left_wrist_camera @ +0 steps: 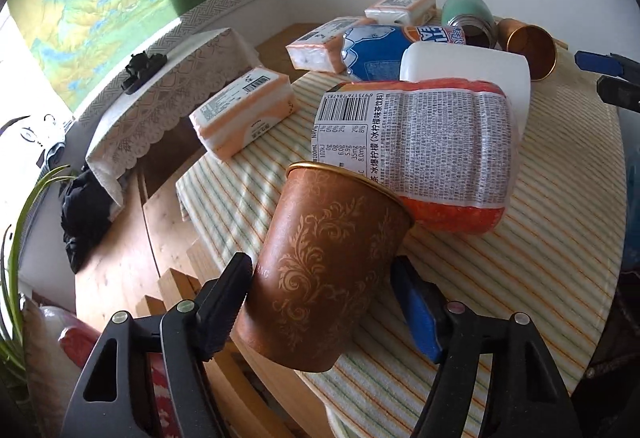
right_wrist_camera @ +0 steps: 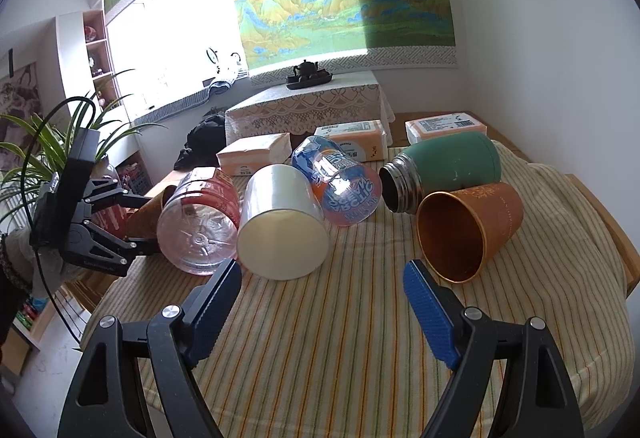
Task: Flip cup upside down
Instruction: 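Reach the left gripper to the brown patterned cup and close on it, then lift the brown cup with the left gripper toward the right gripper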
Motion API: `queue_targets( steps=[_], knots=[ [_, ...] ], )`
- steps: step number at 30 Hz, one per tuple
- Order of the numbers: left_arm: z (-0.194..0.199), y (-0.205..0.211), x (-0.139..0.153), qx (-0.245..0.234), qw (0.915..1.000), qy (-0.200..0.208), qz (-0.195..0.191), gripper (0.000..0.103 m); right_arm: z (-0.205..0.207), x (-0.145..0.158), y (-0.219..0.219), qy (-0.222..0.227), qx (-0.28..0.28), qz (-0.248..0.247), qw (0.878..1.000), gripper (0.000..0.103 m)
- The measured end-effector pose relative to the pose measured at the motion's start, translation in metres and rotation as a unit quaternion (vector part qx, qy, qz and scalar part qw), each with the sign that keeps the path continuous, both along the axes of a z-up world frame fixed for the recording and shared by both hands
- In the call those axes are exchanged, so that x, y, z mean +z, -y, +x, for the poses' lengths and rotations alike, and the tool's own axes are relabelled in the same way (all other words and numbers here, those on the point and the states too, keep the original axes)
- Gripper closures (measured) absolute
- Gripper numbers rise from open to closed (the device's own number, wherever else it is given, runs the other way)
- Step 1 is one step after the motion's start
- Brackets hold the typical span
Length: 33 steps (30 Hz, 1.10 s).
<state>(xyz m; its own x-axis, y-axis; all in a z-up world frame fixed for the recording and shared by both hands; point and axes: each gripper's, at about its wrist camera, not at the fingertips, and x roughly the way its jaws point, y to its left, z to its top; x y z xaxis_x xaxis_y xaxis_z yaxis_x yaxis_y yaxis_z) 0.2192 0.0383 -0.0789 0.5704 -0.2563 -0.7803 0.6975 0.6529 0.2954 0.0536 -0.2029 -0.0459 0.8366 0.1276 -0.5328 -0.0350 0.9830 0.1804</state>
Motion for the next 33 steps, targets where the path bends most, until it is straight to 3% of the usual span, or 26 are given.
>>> queue_targets(
  steps=[8, 17, 25, 33],
  knots=[
    [-0.04, -0.01, 0.002, 0.017, 0.9996, 0.02, 0.009, 0.032, -0.009, 0.004, -0.002, 0.007, 0.001, -0.001, 1.0, 0.023],
    [-0.107, -0.007, 0.019, 0.019, 0.9991, 0.036, -0.012, 0.032, -0.03, 0.01, 0.013, 0.021, -0.008, 0.007, 1.0, 0.023],
    [-0.145, 0.065, 0.035, -0.053, 0.9972, 0.03, -0.043, 0.032, -0.054, 0.011, 0.037, 0.028, -0.022, 0.0, 0.999, 0.023],
    [-0.149, 0.158, 0.028, -0.128, 0.991, 0.024, -0.032, 0.032, -0.078, 0.009, 0.075, 0.028, -0.058, -0.002, 0.998, 0.023]
  ],
)
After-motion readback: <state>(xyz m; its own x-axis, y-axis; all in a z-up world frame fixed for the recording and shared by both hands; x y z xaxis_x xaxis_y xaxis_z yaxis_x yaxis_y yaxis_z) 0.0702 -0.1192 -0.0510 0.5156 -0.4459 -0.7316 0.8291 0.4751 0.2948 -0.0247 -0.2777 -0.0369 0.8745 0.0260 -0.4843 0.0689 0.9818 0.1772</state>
